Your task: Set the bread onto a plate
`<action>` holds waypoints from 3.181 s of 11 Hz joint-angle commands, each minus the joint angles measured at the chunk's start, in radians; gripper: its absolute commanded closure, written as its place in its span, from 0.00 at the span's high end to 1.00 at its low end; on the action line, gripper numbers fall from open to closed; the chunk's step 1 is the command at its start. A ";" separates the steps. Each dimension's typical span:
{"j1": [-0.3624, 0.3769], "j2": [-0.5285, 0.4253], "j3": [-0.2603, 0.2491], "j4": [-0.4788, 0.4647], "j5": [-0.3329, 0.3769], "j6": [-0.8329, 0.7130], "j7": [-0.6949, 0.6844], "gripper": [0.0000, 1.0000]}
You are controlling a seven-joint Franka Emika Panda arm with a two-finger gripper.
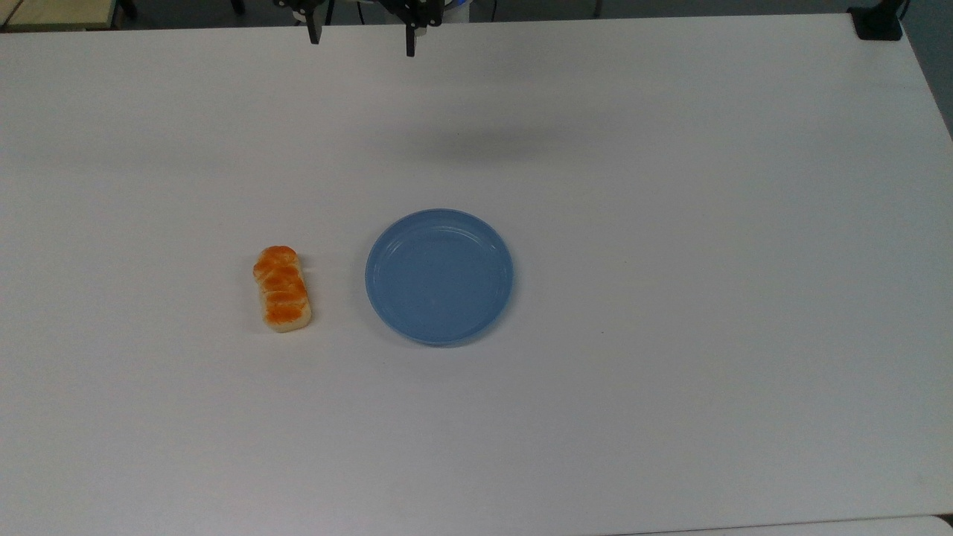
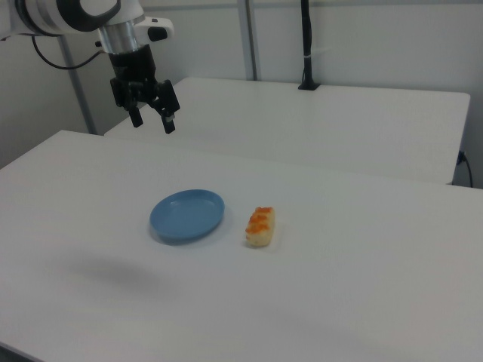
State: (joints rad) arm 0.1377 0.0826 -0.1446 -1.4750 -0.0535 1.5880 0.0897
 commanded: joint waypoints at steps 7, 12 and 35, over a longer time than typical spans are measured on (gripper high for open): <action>0.003 -0.035 -0.010 -0.039 0.001 -0.003 -0.042 1.00; -0.004 -0.024 -0.015 -0.031 0.001 0.003 -0.051 1.00; -0.201 0.514 -0.010 -0.022 -0.002 0.608 -0.349 0.95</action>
State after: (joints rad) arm -0.0578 0.5665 -0.1557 -1.5040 -0.0535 2.1398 -0.2389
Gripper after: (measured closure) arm 0.000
